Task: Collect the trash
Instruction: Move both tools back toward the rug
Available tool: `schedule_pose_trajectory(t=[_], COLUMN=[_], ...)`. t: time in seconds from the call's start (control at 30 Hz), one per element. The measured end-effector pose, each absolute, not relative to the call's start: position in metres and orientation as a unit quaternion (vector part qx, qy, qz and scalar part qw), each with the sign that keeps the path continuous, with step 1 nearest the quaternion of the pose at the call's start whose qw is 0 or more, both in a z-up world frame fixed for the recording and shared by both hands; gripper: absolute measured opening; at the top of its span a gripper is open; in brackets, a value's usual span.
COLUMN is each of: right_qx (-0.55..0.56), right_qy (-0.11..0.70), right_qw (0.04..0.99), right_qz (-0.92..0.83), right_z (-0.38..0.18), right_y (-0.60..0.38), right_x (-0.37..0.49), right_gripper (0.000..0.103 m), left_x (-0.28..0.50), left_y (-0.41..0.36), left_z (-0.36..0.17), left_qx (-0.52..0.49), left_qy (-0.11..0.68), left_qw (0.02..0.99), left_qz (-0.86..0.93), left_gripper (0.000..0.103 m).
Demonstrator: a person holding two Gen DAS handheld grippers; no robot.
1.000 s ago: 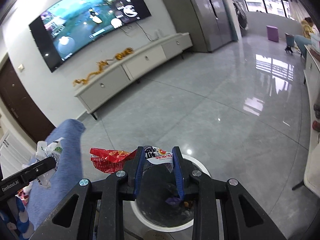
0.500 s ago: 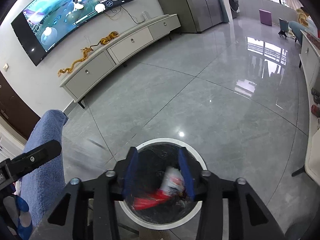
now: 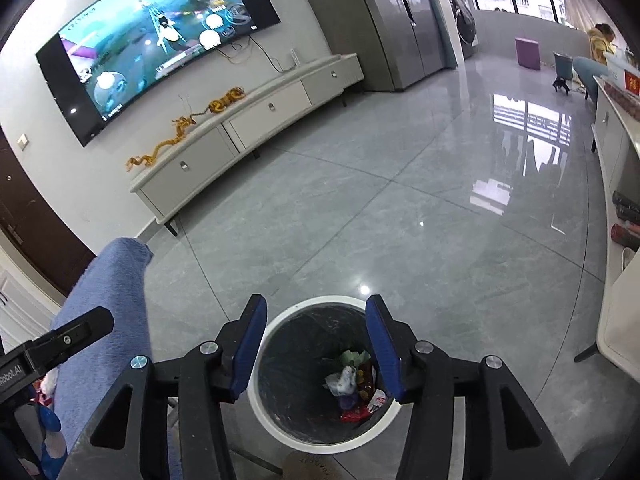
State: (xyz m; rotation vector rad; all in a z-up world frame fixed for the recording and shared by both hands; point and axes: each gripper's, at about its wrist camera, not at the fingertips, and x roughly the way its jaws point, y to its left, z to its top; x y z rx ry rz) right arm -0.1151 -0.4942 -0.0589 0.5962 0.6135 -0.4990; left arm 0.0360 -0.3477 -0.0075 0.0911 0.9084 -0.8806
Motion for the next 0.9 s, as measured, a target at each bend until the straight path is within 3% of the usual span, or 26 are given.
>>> schedule_pose_trajectory(t=[0.47, 0.63, 0.73, 0.9], right_qx=[0.238, 0.208, 0.193, 0.165], right_qy=[0.246, 0.23, 0.221, 0.203], right_qw=[0.917, 0.932, 0.94, 0.953], right_qz=[-0.204, -0.185, -0.173, -0.15], right_z=[0.009, 0.034, 0.046, 0.064], right_y=[-0.438, -0.41, -0.396, -0.371], right_x=[-0.137, -0.141, -0.143, -0.152], right_gripper=[0.051, 0.057, 0.058, 0.059], left_x=[-0.005, -0.018, -0.024, -0.034], left_y=[-0.224, -0.172, -0.141, -0.091], left_z=[0.062, 0.08, 0.088, 0.105], left_qx=[0.013, -0.003, -0.021, -0.04], left_qy=[0.337, 0.307, 0.295, 0.265], left_qw=[0.871, 0.898, 0.908, 0.927], left_qz=[-0.356, -0.315, -0.296, -0.264], left_gripper=[0.061, 0.062, 0.071, 0.072])
